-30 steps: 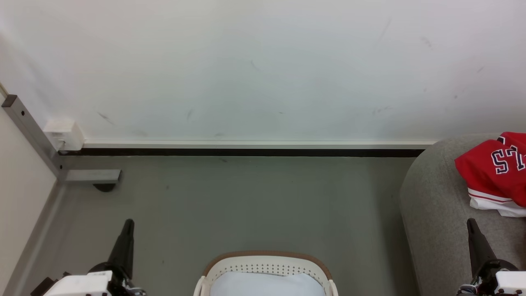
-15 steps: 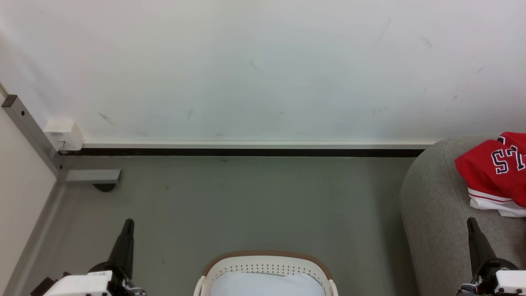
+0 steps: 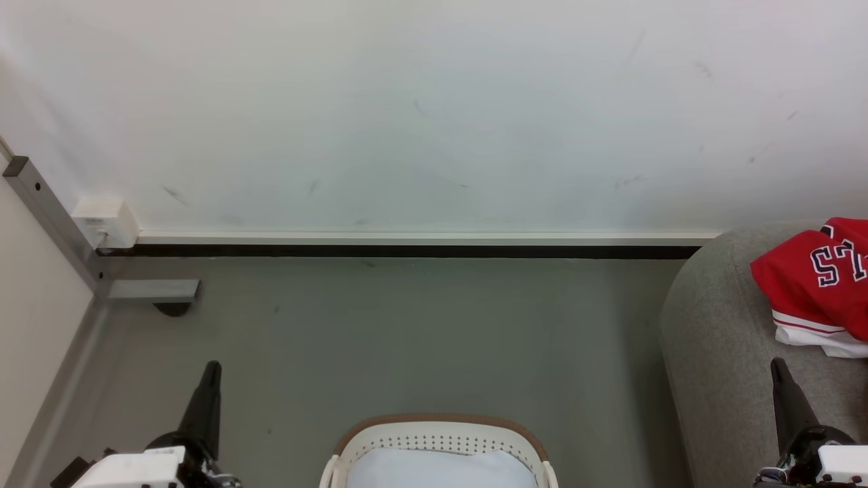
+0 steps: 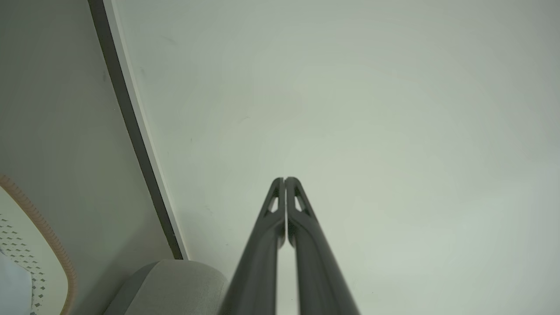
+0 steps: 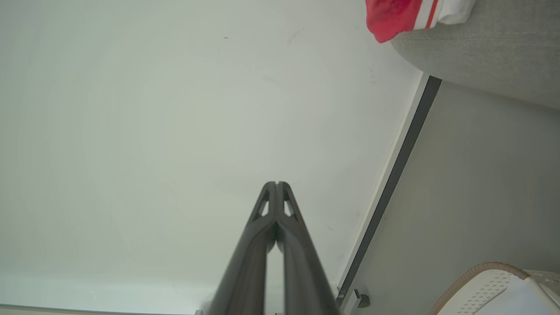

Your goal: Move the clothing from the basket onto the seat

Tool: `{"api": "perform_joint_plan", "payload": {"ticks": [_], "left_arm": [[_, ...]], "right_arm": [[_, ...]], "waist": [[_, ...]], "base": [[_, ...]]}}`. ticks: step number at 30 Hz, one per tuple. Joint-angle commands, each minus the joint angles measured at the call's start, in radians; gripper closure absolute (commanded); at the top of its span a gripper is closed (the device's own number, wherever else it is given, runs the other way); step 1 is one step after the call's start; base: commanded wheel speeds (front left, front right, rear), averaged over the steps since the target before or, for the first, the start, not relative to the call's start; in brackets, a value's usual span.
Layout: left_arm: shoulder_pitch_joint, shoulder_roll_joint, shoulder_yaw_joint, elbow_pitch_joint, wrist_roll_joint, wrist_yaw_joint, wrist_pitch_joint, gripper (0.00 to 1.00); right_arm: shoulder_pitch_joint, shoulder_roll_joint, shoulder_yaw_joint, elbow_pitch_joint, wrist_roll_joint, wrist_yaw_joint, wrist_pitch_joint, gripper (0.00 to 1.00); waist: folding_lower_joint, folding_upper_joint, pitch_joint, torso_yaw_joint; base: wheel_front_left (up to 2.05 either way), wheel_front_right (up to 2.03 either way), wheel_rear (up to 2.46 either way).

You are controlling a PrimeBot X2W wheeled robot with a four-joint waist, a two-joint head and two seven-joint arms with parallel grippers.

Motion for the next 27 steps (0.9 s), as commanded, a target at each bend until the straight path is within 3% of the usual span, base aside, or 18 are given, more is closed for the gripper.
{"api": "perform_joint_plan", "payload": {"ticks": [1, 27], "left_arm": [[-0.006, 0.008, 0.002, -0.002, -0.012, -0.004, 0.005, 1.0], [-0.006, 0.008, 0.002, -0.002, -0.013, -0.004, 0.005, 1.0]], "right_arm": [[-0.007, 0.0, -0.004, -0.006, 0.0, -0.002, 0.004, 1.0], [-0.007, 0.0, -0.004, -0.006, 0.0, -0.002, 0.004, 1.0]], "waist": [[0.0, 0.0, 0.0, 0.0], [0.0, 0.0, 0.0, 0.0]], "base": [[0.0, 0.0, 0.0], [0.0, 0.0, 0.0]]}}
